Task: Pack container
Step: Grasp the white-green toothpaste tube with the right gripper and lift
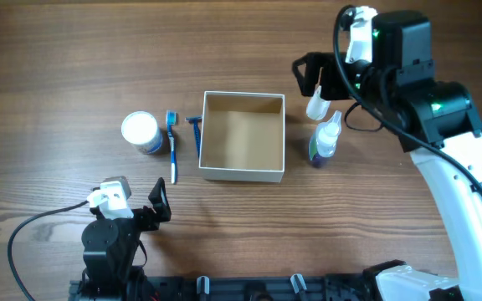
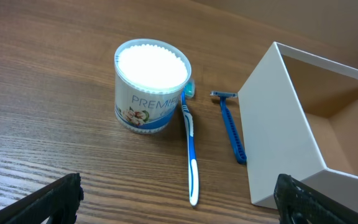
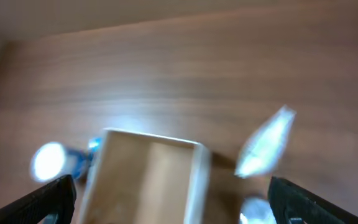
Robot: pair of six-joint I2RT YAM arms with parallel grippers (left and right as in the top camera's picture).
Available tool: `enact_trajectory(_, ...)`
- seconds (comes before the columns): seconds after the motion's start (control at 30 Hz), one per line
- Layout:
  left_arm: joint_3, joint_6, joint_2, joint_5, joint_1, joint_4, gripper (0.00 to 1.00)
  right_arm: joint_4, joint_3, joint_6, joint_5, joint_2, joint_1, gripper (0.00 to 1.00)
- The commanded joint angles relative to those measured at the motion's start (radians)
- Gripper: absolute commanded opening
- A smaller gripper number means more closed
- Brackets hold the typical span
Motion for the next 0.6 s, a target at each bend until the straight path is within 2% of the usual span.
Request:
enact_trajectory(0.0, -0.002, -0.005, -0.007, 0.001, -0.005, 0.003, 1.00, -0.030, 0.014, 0.154, 0.187, 0.082, -0.001, 1.00)
enact_trajectory(0.1, -0.002, -0.005, -0.007, 0.001, -0.005, 0.003, 1.00, -0.023, 0.014, 0.195, 0.211, 0.164, -0.001, 1.00)
enact_trajectory(0.23, -0.002, -0.005, -0.007, 0.001, -0.005, 0.003, 1.00, -0.015, 0.014, 0.226, 0.222, 0.250, -0.001, 0.88)
enact_trajectory(0.33, -0.002, -0.005, -0.007, 0.001, -0.005, 0.003, 1.00, -0.028, 0.014, 0.285, 0.289, 0.301, -0.001, 0.85)
enact_trajectory(0.47, -0.002, -0.005, -0.007, 0.002, -0.005, 0.003, 1.00, -0.035, 0.014, 0.305, 0.306, 0.336, -0.001, 0.65)
enact_trajectory(0.57, -0.002, -0.005, -0.007, 0.001, -0.005, 0.003, 1.00, -0.033, 0.014, 0.302, 0.307, 0.340, -0.001, 0.45)
